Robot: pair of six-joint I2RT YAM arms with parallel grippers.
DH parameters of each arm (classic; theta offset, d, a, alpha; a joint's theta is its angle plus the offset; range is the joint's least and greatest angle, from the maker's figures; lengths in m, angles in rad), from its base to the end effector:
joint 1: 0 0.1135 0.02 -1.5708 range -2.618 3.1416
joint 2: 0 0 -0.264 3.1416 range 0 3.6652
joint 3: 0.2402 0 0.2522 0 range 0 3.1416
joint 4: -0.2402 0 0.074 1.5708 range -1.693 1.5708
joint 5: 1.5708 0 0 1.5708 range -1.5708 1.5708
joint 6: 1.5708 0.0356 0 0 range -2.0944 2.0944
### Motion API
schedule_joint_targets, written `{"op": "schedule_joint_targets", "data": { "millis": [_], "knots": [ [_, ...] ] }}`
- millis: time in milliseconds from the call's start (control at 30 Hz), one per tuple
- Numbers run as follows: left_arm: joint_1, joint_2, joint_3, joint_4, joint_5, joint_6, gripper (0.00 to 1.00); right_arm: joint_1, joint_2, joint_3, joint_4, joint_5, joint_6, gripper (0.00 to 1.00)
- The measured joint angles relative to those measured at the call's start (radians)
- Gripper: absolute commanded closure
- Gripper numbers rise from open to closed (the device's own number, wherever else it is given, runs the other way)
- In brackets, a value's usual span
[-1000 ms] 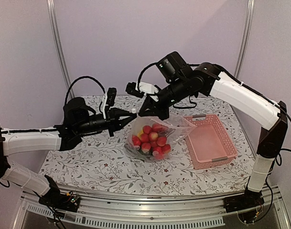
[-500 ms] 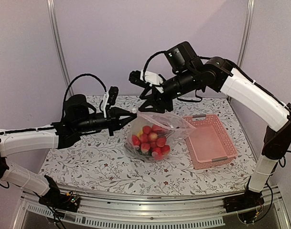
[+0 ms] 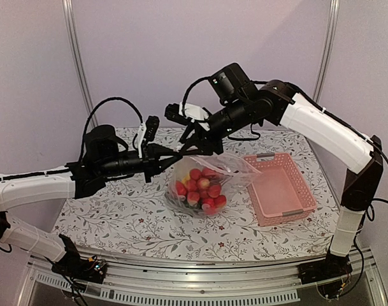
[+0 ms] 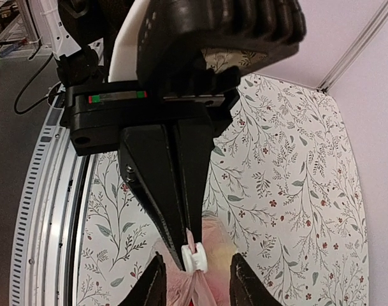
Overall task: Place the food in the zip-top bag and seal the zipper
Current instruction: Zip the zipper on the zipper food storage bag.
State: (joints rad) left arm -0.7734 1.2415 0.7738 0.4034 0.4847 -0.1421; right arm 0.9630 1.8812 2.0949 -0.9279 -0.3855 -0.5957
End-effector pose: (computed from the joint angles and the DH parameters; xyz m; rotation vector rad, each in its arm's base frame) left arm 0.1928 -0.2114 0.2997 0.9019 1.4929 -1.0809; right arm 0.2221 0.3427 0.4054 -1.7560 1.4868 0.6309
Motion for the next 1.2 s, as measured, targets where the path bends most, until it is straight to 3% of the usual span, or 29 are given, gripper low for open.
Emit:
{"op": "schedule_joint_targets", "data": {
  "millis": [333, 633, 967, 1200],
  "knots": [
    [-0.005, 0.0, 0.013, -0.02, -0.005, 0.015, 1.0, 0.0, 0.0, 0.001, -0.003, -0.018, 0.001, 0.79],
    [-0.006, 0.0, 0.013, -0.02, -0.021, 0.018, 1.0, 0.0, 0.005, 0.001, -0.008, -0.022, 0.0, 0.8],
    [-0.008, 0.0, 0.013, -0.026, -0.025, 0.019, 1.0, 0.0, 0.011, 0.001, -0.007, -0.02, 0.002, 0.94],
    [-0.013, -0.011, 0.013, -0.034, -0.07, 0.024, 1.0, -0.001, 0.011, 0.004, -0.006, -0.011, 0.005, 0.98]
  ]
}}
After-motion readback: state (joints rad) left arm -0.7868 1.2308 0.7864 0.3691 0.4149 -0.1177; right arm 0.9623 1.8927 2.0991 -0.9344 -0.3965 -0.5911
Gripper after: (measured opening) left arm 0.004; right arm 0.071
